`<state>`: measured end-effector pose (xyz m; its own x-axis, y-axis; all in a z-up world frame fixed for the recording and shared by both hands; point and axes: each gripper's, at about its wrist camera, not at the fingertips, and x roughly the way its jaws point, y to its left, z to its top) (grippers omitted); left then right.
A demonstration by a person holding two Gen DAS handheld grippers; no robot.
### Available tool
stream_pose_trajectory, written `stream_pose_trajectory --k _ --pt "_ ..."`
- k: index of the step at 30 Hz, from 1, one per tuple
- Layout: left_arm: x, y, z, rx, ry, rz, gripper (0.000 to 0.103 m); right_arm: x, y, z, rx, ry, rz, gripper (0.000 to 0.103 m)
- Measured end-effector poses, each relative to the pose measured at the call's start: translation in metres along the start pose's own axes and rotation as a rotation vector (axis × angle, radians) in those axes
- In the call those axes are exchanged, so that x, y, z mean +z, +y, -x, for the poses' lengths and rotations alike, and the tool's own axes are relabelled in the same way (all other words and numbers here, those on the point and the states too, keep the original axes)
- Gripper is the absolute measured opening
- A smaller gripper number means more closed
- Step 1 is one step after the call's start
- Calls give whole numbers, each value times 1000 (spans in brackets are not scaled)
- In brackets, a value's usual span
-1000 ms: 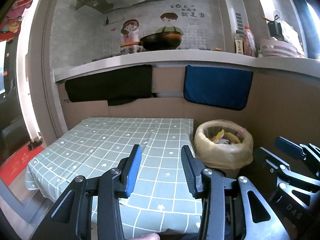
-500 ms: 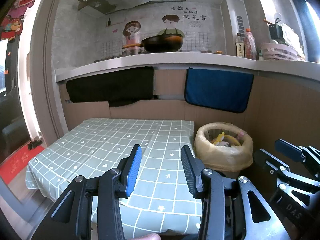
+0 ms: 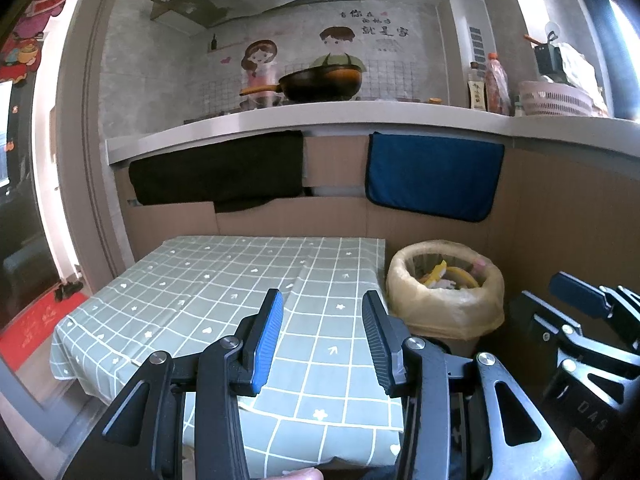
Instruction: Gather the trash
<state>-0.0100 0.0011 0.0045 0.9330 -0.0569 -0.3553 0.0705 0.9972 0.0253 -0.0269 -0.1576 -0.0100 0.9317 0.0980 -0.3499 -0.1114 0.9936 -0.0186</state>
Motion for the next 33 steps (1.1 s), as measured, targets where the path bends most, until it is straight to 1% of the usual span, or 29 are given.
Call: stream_pose_trajectory --k 21,33 --pt "-2 2 0 -32 1 -13 42 -1 -1 3 -1 -1 -11 49" --pt "-1 2 1 -30 0 -12 42 0 -1 3 -5 -2 -14 49"
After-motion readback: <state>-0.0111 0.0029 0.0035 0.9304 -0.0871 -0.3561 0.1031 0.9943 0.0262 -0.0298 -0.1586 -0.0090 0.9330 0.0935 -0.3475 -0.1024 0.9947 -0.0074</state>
